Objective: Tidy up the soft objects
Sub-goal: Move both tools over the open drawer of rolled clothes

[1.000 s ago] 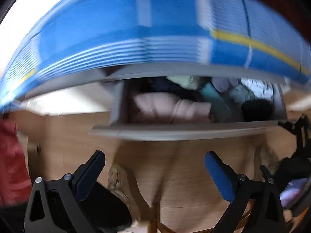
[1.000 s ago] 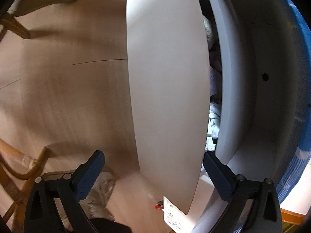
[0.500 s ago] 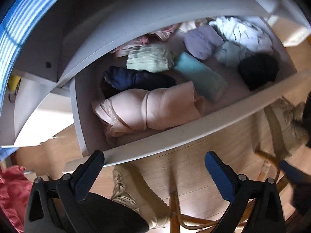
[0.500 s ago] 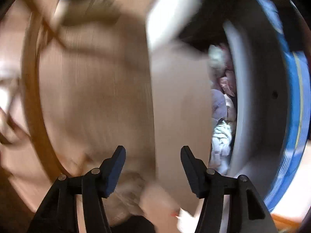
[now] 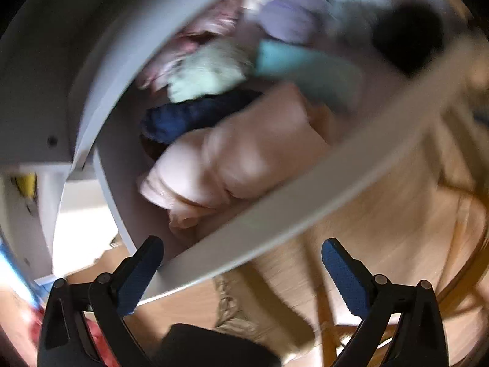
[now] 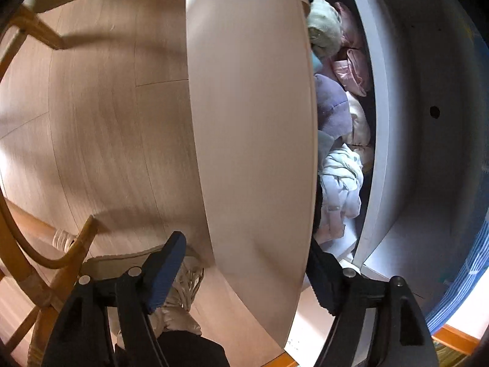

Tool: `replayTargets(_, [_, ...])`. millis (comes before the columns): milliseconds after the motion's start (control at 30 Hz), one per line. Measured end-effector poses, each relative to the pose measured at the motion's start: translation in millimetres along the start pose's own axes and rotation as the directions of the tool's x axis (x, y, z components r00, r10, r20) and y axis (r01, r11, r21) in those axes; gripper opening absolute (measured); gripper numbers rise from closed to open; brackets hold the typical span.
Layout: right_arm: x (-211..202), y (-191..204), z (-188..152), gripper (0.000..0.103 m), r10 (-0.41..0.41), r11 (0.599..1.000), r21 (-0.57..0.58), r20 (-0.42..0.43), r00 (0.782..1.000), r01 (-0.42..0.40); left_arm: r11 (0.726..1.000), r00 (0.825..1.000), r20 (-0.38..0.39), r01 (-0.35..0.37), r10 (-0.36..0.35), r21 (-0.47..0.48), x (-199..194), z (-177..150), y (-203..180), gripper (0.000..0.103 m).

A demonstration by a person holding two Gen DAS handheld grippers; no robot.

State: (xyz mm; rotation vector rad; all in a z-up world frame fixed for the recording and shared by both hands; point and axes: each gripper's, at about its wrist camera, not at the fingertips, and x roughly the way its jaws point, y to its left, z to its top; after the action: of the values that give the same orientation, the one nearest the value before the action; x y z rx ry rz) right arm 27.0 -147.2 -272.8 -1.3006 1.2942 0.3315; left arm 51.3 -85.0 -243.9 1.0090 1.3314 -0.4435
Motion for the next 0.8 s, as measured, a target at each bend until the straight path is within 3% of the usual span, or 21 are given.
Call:
replayTargets(100, [-5.9,4.1,0.3,0.084,0.081,0.996,0.028,-0.002,0.997,-0.081,0.997,0.999,-0.040,0.015,-0.012,0.075,1.4,-9.8,-14.1,0.103])
replayTargets(233, [-21.7,18.6,-0.3,0.084,0.127,0.992,-0.020,-0.049,0.991,-0.128,0.987,0.987,-0.115,0.121,-0.108,0.107,-1.7,-25.3,-22.3,0.103])
replayTargets(333, [-32.0,22.2,-3.4,0.084,0.193,0.981,-0.013,-0.061,0.979,-0.194,0.972,0.977,-0.170,0.156,-0.127,0.175,-3.7,-38.6,-33.9,0.103])
replayTargets(433, [-49.7,11.9,-2.3,0.071,0.226,0.974,-0.021,-0.021,0.974,-0.226,0.959,0.966,-0.207,0.197,-0.154,0.204,-7.0,-48.5,-43.0,0.103])
replayTargets(500, [-70.5,-14.6,-1.3,0.071,0.277,0.958,0.062,0.069,0.958,-0.281,0.950,0.955,-0.218,0.245,-0.201,0.196,-10.9,-50.8,-43.1,0.103])
replayTargets(600, [-94.9,-39.2,-1.2,0.072,0.282,0.936,0.172,0.153,0.947,-0.306,0.930,0.940,-0.239,0.296,-0.243,0.219,-14.8,-58.4,-49.0,0.102])
replayTargets(667, [-101.6,-65.3,-1.9,0.083,0.297,0.911,0.244,0.172,0.939,-0.333,0.935,0.929,-0.265,0.309,-0.258,0.173,-13.3,-58.3,-43.4,0.102])
replayTargets(800, [-81.3,-105.0,-15.9,0.083,0.246,0.884,0.375,0.135,0.960,-0.279,0.930,0.915,-0.274,0.340,-0.295,0.137,-12.4,-53.1,-26.0,0.103])
